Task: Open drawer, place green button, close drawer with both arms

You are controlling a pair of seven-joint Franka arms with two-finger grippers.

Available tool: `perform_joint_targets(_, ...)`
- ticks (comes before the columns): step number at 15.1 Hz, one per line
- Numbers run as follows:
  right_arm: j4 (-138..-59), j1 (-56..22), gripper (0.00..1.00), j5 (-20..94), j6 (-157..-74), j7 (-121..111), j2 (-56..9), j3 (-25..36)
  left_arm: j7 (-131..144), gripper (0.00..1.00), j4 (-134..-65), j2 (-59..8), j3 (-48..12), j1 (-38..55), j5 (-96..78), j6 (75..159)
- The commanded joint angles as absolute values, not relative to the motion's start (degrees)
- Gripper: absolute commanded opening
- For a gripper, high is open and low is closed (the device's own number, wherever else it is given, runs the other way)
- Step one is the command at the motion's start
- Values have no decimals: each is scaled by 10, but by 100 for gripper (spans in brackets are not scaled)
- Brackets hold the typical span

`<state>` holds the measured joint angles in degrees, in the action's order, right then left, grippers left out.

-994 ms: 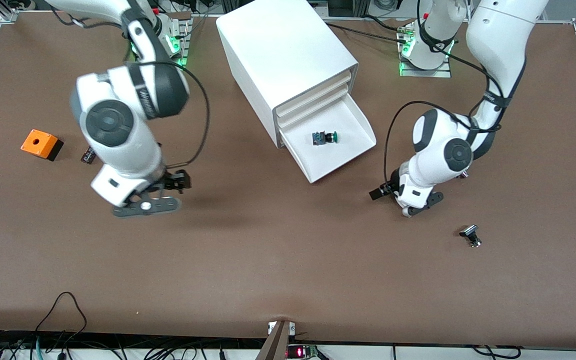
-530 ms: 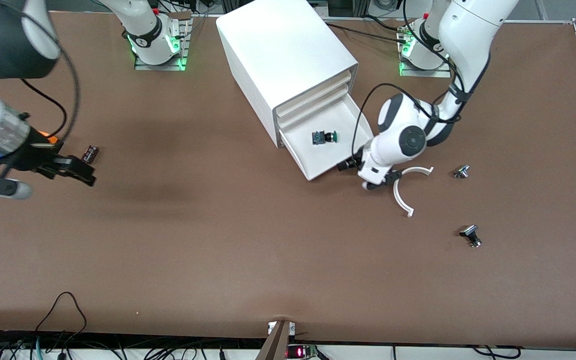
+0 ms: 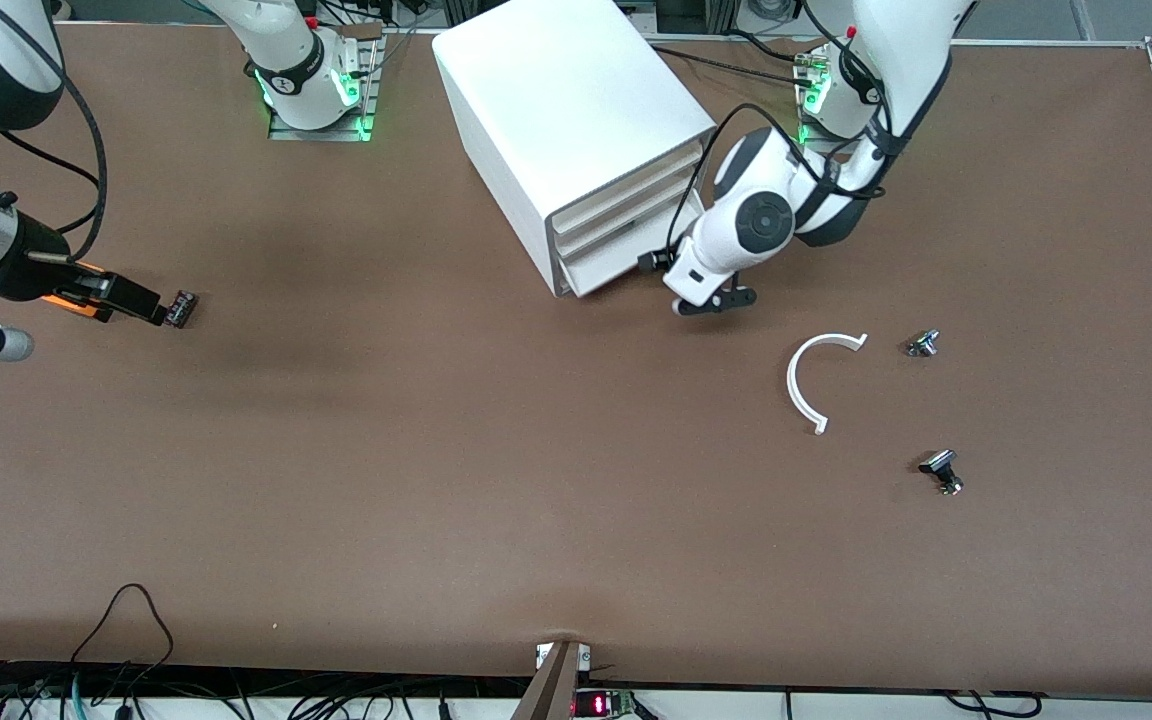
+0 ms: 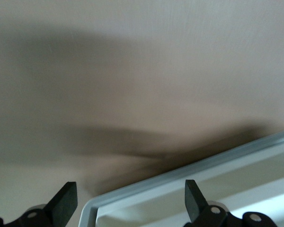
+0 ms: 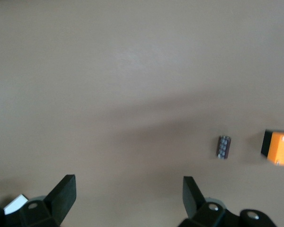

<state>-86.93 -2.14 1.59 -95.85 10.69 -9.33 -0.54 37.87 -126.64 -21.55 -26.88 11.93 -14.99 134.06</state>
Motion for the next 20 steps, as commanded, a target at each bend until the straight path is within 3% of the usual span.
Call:
perform_joint_targets(1,-894,-21,100,22,-995,-100,-82,40,372,100,-1300,-200,-267,146,-167,1337)
perform_joint_targets(4,-893,-25,100,17,-966,-78,-75,46,371,100,-1299,-200,-268,150,-167,1327)
perform_joint_targets(7,-907,-40,100,17,-934,100,-55,46,370,100,-1291,-188,-266,133,-162,1331)
perform_joint_targets(15,-919,-39,100,14,-916,1,-40,62,361,100,-1221,-82,-236,-64,-159,1384)
perform_joint_targets(17,-929,-39,100,13,-914,1,-30,61,284,100,-1184,-59,-195,-70,-159,1325)
perform_joint_targets(20,-968,-40,100,13,-922,1,0,59,166,100,-1088,-26,-114,-70,-158,1149)
